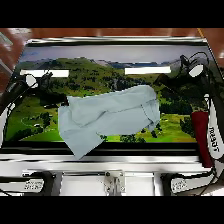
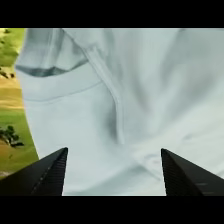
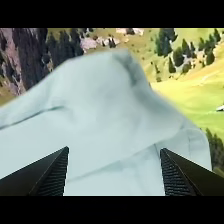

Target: Fold the shirts.

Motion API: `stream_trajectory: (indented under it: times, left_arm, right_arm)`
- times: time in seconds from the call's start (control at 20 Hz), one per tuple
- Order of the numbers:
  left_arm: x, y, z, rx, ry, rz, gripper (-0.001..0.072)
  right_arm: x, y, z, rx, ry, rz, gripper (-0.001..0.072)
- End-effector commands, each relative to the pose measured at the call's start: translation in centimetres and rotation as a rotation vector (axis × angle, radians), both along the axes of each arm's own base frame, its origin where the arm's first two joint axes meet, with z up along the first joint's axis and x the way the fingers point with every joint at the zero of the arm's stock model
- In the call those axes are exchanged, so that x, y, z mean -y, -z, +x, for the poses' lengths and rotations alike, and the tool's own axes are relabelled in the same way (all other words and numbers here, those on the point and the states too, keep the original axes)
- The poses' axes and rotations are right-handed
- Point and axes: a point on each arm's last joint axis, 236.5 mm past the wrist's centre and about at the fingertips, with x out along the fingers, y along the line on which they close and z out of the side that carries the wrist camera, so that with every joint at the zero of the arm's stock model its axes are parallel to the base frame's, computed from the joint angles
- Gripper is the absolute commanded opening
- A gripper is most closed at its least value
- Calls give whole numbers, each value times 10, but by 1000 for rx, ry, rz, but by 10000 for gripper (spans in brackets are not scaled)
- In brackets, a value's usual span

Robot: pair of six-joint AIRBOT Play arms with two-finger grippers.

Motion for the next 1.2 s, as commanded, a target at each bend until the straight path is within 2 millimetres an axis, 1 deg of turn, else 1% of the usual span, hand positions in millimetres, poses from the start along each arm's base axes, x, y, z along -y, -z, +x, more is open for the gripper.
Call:
stream_trajectory:
  times: [0.0,0.1,0.15,0.2,0.25,0.3,0.35,0.4,0.45,0.55,0.6,0.7,0.8,0.85,0.9,0.95,1.0,1.05,1.15]
  left_arm:
    - [-15,0,-33,-156,35,-46,696]
    - [-45,-15,-55,-175,-5,-56,696]
    - [-60,-17,-68,-179,-50,-62,696]
    - [-69,-13,-85,-197,-81,-72,696]
    - [-73,-3,-107,-231,-110,-95,696]
    - [-70,9,-126,-262,-130,-130,697]
    - [-64,23,-140,-287,-150,-172,696]
    - [-54,37,-151,-305,-179,-222,697]
    - [-42,49,-154,-305,-208,-270,697]
    - [-24,66,-147,-259,-276,-325,697]
    - [-19,73,-143,-234,-297,-331,697]
    - [-14,85,-136,-207,-309,-317,697]
    - [-9,92,-127,-190,-323,-323,696]
    - [-7,95,-122,-181,-341,-327,680]
    - [-6,98,-118,-176,-368,-331,519]
    - [-6,99,-114,-166,-380,-336,280]
    - [-7,98,-111,-156,-385,-337,104]
    - [-7,96,-108,-143,-370,-335,71]
    - [-8,90,-102,-119,-356,-334,59]
  right_arm:
    - [49,1,-41,-122,-39,-138,681]
    - [95,-8,-94,-267,-51,-217,681]
    - [106,-10,-118,-321,-62,-211,681]
    - [109,-8,-140,-364,-72,-167,681]
    - [103,-3,-157,-385,-73,-98,681]
    - [93,4,-169,-387,-70,-25,681]
    - [81,11,-176,-377,-64,47,681]
    - [67,19,-182,-370,-57,119,681]
    - [54,27,-187,-367,-58,177,681]
    - [37,38,-192,-368,-60,245,681]
    - [33,43,-195,-374,-53,263,681]
    - [30,50,-203,-394,-56,270,681]
    - [27,56,-210,-417,-57,280,682]
    - [22,60,-215,-435,-60,286,682]
    - [16,66,-221,-452,-66,290,682]
    - [8,73,-227,-470,-78,288,682]
    - [0,81,-233,-483,-89,280,682]
    - [-8,89,-236,-486,-98,267,682]
    - [-20,101,-232,-466,-100,231,682]
